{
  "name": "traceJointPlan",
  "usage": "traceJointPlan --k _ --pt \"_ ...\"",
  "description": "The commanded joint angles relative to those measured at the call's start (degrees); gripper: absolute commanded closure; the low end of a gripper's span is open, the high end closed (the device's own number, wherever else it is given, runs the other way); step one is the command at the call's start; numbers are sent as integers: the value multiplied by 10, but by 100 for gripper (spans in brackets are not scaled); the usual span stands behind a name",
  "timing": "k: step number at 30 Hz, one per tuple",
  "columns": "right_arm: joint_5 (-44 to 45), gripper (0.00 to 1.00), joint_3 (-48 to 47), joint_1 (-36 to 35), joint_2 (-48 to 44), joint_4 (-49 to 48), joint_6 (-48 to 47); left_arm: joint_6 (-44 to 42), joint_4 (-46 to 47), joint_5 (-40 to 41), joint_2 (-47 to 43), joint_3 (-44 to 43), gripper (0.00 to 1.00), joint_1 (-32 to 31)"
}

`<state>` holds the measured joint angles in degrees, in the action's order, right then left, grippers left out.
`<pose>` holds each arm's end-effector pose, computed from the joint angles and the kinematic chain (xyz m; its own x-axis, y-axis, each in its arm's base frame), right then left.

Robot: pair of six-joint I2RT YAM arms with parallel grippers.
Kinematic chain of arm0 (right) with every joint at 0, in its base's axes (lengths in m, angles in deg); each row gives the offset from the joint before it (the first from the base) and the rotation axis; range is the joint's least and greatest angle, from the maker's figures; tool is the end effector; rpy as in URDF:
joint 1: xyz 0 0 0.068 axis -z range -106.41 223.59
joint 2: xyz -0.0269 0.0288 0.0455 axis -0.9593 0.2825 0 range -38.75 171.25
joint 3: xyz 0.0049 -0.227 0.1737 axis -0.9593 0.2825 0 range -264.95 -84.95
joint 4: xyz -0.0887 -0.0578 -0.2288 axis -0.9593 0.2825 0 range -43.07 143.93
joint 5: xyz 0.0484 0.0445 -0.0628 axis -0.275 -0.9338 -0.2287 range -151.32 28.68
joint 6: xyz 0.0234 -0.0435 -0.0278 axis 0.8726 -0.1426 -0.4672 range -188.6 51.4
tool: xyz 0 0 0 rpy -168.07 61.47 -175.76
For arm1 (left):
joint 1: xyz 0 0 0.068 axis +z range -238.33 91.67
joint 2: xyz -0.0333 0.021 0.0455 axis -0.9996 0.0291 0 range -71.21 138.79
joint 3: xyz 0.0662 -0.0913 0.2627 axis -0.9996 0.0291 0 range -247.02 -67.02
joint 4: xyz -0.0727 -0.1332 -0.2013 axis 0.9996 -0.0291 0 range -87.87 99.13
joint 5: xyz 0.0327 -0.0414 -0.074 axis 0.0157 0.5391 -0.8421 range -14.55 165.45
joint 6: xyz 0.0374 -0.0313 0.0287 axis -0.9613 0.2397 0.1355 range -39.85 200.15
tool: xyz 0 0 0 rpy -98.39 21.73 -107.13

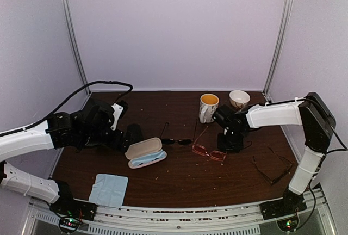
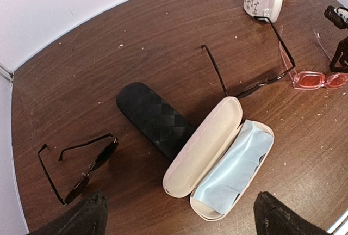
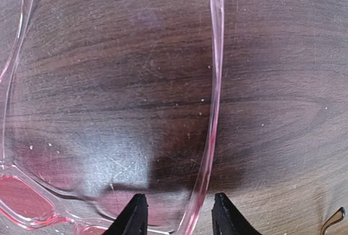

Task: Organize the sunglasses

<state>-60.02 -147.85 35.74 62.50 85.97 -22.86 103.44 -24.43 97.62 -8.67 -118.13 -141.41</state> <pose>0.2536 0.1960 0.1759 -0.9744 0.1496 -0.1680 0.1265 0.9819 0.1407 0.1396 -0.1610 0.2939 -0.6195 0.2148 -0.7550 0.3648 0.9305 -0.0345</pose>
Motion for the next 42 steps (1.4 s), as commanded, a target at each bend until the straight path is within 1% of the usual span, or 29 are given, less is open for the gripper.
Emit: traceJointPlan --k 1,7,11,17,21,33,42 --pt "7 61 10 5 7 -14 8 4 8 6 -7 2 3 3" --pt "1 72 28 5 12 -35 9 10 8 5 -10 6 3 3" --pt "1 82 31 5 8 -42 10 12 10 4 -11 9 3 3" --pt "10 94 26 5 -6 -29 5 11 10 3 -13 8 3 3" --pt "25 100 20 5 -27 -9 -1 13 12 2 -13 10 3 3" --pt "75 100 11 5 -110 41 -26 9 24 -5 -8 7 3 3" --pt "88 100 4 4 -165 37 -63 7 23 -17 -8 -14 3 3"
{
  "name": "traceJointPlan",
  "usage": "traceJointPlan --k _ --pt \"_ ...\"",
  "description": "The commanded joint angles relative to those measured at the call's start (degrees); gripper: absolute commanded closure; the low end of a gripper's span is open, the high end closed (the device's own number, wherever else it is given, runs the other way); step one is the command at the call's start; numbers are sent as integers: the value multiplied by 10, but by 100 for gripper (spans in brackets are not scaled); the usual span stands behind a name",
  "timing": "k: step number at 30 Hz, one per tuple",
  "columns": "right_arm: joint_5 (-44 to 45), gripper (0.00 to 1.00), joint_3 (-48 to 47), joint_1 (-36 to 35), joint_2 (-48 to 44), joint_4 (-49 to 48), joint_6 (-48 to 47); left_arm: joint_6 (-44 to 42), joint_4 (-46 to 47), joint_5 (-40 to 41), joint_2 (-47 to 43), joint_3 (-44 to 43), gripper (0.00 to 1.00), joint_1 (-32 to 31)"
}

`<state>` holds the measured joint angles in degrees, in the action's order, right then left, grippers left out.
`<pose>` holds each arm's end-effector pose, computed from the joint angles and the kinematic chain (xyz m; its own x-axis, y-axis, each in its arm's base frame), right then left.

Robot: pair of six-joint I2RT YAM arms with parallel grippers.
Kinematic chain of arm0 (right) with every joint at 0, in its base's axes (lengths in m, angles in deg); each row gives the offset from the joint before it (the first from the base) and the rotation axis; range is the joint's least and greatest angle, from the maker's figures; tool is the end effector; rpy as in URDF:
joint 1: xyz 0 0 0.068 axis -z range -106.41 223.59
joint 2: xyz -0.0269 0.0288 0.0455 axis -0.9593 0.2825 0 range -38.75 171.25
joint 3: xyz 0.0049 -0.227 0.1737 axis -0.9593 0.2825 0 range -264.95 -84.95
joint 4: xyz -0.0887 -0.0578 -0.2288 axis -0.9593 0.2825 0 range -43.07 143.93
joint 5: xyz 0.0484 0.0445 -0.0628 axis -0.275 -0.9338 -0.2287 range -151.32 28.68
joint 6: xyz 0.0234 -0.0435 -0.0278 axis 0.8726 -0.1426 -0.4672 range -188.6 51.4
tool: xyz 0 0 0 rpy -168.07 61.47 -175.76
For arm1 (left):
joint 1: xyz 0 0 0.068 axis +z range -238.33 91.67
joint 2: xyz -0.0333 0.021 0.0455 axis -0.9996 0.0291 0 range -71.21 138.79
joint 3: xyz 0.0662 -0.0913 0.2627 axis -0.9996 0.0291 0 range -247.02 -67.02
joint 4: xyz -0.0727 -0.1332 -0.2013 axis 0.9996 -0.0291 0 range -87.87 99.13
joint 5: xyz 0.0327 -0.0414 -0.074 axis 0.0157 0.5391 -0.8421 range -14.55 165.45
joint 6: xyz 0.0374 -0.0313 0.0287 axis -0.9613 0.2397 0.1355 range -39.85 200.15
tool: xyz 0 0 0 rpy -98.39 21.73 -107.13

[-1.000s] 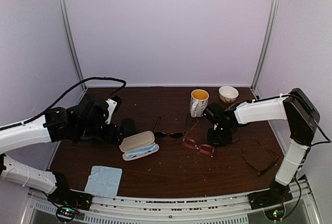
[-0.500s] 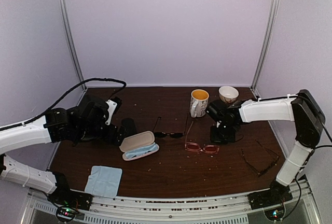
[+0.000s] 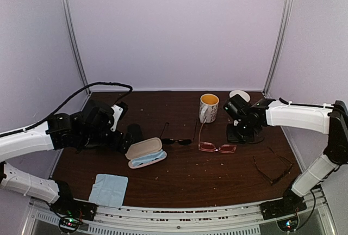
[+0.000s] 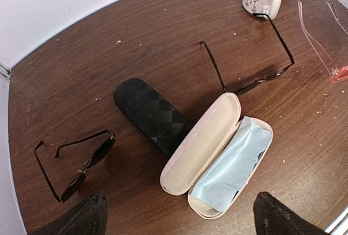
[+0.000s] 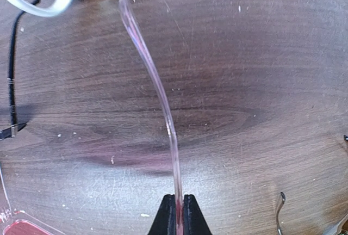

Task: Organize the sunglasses

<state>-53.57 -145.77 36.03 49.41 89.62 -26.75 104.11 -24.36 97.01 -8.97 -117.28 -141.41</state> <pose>0.2300 0.1702 0.2297 -0.9337 0.1159 -0.3387 0.0743 0.9883 0.1333 0.1383 -0.1598 0.2901 -0.6305 0.2103 -0.7472 0.3640 0.9303 -0.0453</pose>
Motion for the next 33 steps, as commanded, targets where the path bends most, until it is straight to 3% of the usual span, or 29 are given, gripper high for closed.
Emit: traceJointPlan --k 1,16,33 --pt "22 100 -17 1 -42 -3 -30 0 22 -12 -5 -24 3 4" --pt "29 100 -9 -59 -140 -90 -126 1 22 -28 18 -62 4 3" --pt "69 100 -88 -167 -85 -113 -145 12 41 -74 141 -143 10 2"
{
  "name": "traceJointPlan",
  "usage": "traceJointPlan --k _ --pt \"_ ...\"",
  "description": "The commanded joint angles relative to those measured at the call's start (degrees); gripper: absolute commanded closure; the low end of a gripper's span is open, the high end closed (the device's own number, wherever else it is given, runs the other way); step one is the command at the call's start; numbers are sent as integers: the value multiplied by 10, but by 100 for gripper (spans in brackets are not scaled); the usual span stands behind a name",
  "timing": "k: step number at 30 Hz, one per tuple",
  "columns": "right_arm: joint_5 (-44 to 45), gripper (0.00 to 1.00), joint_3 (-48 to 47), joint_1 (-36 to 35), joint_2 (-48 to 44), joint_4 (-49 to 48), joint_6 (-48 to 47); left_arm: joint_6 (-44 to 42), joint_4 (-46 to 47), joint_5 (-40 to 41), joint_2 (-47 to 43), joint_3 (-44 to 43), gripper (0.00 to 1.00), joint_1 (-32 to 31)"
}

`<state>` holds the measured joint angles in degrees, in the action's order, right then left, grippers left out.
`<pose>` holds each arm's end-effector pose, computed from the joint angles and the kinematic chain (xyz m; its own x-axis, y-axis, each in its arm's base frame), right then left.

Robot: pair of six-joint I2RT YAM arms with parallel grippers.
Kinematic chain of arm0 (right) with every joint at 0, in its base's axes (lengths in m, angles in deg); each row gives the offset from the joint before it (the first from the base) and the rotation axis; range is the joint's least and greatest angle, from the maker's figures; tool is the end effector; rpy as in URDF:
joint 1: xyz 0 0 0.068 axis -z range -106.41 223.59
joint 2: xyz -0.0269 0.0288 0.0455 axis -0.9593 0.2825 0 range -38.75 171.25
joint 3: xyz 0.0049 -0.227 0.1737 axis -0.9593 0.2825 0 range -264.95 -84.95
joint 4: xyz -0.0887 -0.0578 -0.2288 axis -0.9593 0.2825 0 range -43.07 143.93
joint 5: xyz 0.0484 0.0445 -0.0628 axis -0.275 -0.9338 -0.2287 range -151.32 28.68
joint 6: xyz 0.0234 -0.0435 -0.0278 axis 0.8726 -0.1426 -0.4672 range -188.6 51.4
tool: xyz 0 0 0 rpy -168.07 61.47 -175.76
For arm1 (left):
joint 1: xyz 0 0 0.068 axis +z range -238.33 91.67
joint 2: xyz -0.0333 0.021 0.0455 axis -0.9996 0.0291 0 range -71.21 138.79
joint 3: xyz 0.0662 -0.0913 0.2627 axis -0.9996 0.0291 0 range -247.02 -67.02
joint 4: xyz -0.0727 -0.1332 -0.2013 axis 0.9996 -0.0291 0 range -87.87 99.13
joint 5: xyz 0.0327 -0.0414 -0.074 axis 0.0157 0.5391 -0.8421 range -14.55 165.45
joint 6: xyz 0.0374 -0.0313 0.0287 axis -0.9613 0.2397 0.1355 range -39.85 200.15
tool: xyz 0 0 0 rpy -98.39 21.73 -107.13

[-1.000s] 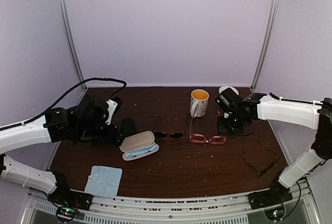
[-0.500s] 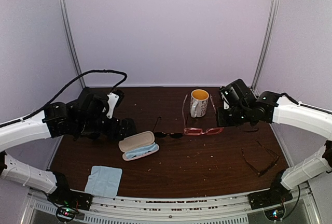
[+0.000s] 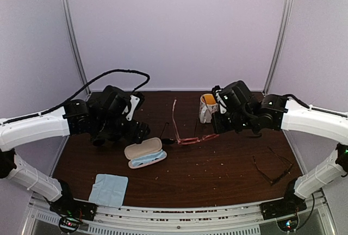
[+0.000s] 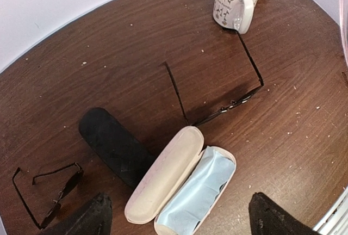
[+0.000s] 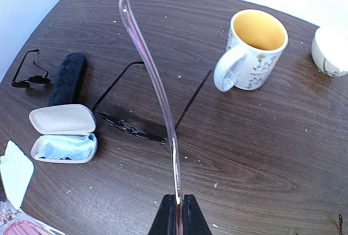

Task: Organize the sunglasses

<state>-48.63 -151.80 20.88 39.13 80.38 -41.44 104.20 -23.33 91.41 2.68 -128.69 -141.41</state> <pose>0.1791 0.2209 0.3197 -0.6888 -0.1694 -0.7049 -0.4123 0.8913 0.1886 0.1679 -0.2054 0.3103 -0.6512 0.2143 -0.7281 0.4224 0.8993 -0.1132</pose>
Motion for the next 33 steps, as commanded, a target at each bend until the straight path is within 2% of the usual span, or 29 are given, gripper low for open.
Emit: traceJointPlan --k 1,15,33 --pt "19 100 -33 -21 24 -21 1 12 33 -22 31 -33 10 3" --pt "42 100 -104 -59 95 -12 -17 3 39 -54 106 -86 13 -18" --pt "66 100 -133 -63 107 -9 -19 -11 30 -57 154 -114 14 -47"
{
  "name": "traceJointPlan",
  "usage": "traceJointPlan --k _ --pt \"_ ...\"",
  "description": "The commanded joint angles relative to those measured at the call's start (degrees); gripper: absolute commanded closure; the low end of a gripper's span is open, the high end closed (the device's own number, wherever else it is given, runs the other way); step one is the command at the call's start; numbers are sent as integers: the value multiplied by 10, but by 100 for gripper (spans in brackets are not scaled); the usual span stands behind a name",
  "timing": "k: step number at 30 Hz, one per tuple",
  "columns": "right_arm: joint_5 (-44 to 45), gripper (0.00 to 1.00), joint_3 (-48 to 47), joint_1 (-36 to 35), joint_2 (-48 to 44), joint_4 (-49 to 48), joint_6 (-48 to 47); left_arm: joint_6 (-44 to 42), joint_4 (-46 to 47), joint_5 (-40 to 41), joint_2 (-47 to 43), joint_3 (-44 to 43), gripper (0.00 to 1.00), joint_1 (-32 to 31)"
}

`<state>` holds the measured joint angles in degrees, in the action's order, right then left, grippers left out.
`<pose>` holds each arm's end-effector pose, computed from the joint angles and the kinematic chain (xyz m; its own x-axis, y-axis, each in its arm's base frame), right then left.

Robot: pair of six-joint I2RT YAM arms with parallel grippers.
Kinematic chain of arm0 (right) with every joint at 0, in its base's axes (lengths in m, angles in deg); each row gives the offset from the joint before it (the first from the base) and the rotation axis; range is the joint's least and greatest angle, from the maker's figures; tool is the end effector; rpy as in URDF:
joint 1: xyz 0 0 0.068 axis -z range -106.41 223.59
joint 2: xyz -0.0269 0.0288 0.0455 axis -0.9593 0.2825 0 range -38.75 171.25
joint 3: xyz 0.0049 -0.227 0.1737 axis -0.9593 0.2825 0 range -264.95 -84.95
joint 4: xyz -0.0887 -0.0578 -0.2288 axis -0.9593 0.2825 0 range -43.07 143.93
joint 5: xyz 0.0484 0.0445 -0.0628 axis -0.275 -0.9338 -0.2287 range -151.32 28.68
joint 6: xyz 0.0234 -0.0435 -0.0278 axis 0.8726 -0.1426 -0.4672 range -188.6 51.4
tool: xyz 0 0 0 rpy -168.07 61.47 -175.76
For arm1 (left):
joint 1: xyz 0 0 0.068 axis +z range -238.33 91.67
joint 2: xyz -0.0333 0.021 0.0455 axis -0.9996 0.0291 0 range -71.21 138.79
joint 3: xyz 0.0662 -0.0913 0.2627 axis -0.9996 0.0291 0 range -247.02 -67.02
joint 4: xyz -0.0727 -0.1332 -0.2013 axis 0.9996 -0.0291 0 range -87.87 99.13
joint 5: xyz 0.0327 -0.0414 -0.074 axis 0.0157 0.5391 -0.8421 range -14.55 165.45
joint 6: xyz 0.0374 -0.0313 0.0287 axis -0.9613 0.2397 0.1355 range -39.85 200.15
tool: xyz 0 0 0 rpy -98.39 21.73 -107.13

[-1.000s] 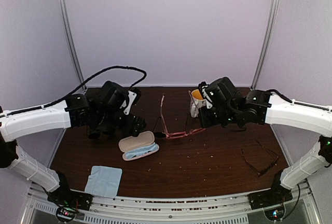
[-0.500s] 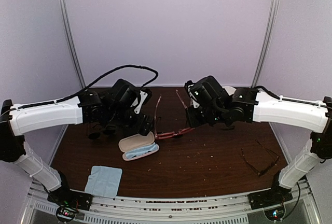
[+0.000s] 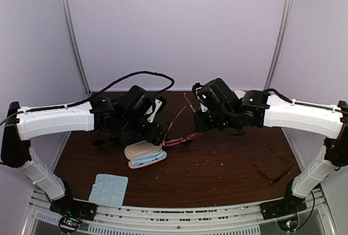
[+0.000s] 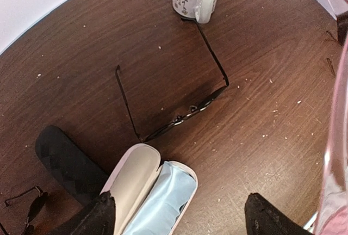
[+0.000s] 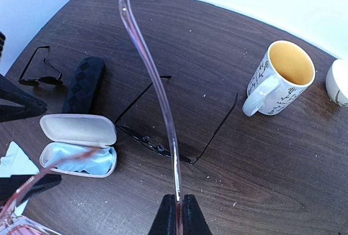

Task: Organize the sunglasses

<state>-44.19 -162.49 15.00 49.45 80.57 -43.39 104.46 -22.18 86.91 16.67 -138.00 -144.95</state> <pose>0.1837 0.2785 0.3281 -0.6301 -0.2507 -0.7350 -0.4835 0.8673 0.1186 0.1866 -0.2689 0.2959 -0.6808 0.2999 -0.6682 0.5105 0.8485 -0.1393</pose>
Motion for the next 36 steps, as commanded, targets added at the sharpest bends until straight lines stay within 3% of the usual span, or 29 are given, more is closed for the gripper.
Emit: traceJointPlan --k 1,15,27,31,36 --pt "19 100 -28 -5 4 -13 -3 -17 16 -13 18 -25 15 -13" --pt "39 100 -31 -8 -4 -12 -30 -31 -10 29 38 -47 17 -38" --pt "117 100 -2 -8 -44 2 -11 -3 -34 92 -60 -54 9 -36" --pt "142 100 -2 -5 -56 -2 -9 9 -13 58 -99 -25 3 -21" --pt "150 100 -11 1 -60 -15 -7 24 86 -56 -150 62 2 23"
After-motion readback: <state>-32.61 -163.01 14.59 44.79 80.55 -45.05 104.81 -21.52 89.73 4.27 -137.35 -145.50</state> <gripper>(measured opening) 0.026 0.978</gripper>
